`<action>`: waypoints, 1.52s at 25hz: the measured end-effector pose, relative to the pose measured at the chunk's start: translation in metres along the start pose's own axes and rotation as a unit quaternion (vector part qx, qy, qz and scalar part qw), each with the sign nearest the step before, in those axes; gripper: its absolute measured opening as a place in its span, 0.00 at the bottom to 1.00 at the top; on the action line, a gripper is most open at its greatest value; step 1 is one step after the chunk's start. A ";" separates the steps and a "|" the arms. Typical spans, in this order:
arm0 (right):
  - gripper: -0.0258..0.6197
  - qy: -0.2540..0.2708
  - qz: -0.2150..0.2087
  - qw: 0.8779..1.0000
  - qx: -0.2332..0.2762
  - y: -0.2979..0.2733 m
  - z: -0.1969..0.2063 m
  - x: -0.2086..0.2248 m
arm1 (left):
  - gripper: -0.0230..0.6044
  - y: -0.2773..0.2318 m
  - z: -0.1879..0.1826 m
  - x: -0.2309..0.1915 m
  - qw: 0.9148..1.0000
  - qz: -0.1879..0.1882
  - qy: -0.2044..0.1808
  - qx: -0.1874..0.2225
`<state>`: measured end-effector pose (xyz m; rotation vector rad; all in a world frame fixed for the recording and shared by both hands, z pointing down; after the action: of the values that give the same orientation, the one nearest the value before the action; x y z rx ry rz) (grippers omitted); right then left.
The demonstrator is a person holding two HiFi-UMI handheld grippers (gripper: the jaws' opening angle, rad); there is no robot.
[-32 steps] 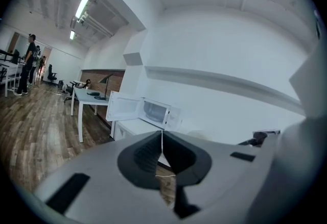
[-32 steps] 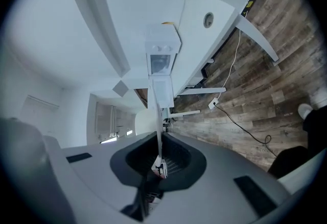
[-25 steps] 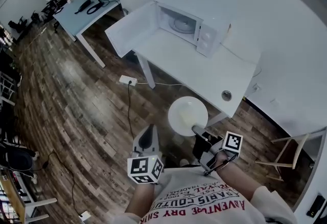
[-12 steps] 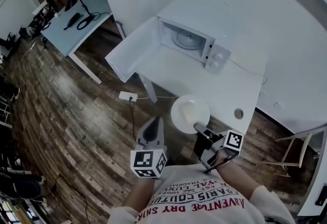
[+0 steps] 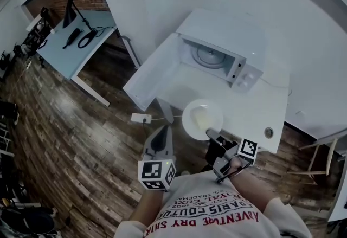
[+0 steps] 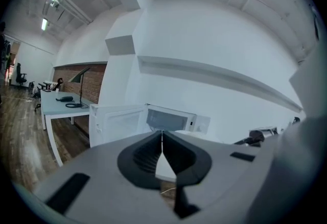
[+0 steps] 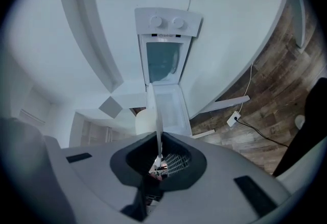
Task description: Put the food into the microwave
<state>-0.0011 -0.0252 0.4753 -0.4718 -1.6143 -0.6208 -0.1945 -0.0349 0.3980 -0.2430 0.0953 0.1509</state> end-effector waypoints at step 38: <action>0.08 -0.010 0.022 0.990 0.136 -0.138 -0.191 0.019 | 0.05 -0.292 -0.043 0.049 0.983 0.157 -0.088 -0.048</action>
<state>0.0563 -0.2535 0.4910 -0.3118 -1.6734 -0.3566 -0.1026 -0.3193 0.4186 -0.3083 -0.0501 0.4903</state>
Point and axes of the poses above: the fingertips, and each gripper's own axes: y backward along the fingers, x to its right, z out of its underside, the point moved 4 cm from there along y, backward along the fingers, and after that the axes turned 14 degrees about -z, right-handed, at the moved point
